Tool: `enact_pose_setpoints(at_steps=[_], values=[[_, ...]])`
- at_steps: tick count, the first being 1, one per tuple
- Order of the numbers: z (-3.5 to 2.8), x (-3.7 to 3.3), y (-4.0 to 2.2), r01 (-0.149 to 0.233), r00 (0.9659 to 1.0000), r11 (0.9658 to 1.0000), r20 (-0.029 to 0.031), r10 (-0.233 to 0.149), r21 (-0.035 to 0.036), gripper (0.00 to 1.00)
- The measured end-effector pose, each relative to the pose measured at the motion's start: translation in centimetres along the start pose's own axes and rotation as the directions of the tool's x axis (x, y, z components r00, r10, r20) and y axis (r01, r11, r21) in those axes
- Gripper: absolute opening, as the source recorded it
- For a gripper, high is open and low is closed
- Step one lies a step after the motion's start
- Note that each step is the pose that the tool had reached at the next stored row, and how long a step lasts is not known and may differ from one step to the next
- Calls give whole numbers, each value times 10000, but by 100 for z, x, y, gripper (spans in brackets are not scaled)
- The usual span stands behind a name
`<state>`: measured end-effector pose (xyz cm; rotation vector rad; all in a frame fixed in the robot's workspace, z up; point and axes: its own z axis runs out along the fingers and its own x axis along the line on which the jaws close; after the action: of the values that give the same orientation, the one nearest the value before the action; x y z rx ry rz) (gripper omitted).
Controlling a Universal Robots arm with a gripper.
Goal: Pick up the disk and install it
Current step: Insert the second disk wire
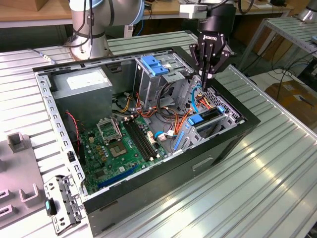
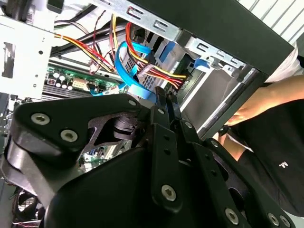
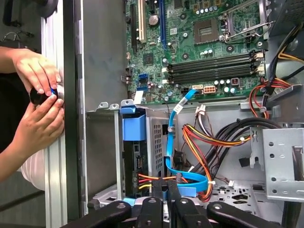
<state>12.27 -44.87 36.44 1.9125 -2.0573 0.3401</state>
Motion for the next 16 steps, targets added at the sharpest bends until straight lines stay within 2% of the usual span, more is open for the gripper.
enact_pose_setpoints(at_steps=[1, 4, 7, 9, 16], values=[[17, 41, -1, 11, 10000, 10000, 67, -11, -2, 16], [76, 166, -11, 40, 9994, 10000, 345, -40, -13, 16], [115, 245, -18, 56, 9989, 10000, 459, -56, -14, 16], [130, 276, -21, 61, 9988, 10000, 491, -60, -15, 16], [132, 281, -21, 61, 9988, 10000, 492, -61, -15, 16]])
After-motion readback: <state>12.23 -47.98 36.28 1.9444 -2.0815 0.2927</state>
